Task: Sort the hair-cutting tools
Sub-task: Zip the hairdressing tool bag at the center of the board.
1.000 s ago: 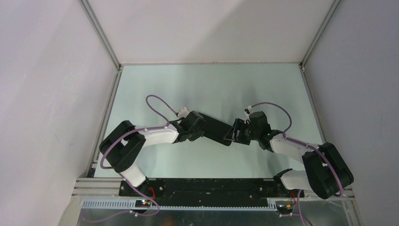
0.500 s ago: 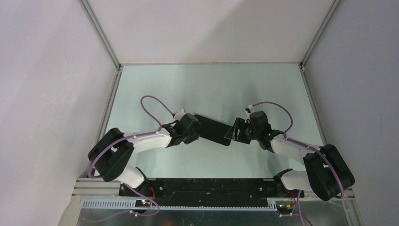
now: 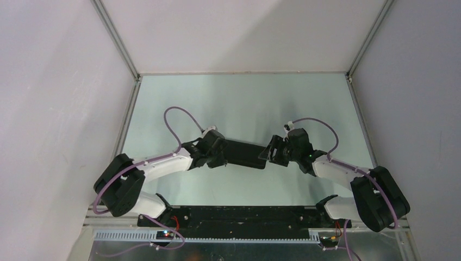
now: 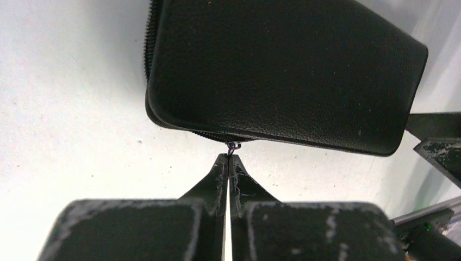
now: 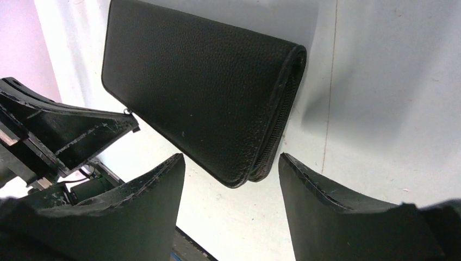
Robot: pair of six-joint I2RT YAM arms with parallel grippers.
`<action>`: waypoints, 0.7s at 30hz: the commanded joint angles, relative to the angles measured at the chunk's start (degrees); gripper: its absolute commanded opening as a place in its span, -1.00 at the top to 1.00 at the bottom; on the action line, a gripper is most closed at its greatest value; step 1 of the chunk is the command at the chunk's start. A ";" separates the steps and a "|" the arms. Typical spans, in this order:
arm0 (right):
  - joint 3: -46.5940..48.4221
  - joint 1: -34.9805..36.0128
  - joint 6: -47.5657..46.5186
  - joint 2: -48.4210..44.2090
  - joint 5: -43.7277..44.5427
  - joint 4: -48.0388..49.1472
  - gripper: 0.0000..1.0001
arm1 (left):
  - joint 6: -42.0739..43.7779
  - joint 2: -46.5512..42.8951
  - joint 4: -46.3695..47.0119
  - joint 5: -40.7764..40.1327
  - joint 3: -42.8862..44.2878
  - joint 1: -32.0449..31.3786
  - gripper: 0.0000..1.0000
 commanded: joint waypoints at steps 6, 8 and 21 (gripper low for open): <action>-0.06 2.39 2.95 -5.55 10.25 -5.16 -0.40 | 4.81 -1.65 -1.18 10.19 4.85 -0.18 1.00; -0.06 2.44 1.03 -9.55 12.31 -8.55 -0.40 | 4.98 -1.33 -1.27 11.08 5.76 -0.87 1.00; -2.07 6.28 7.50 -20.30 14.53 -11.95 -0.46 | 5.11 1.24 -2.73 13.64 11.78 -4.13 1.00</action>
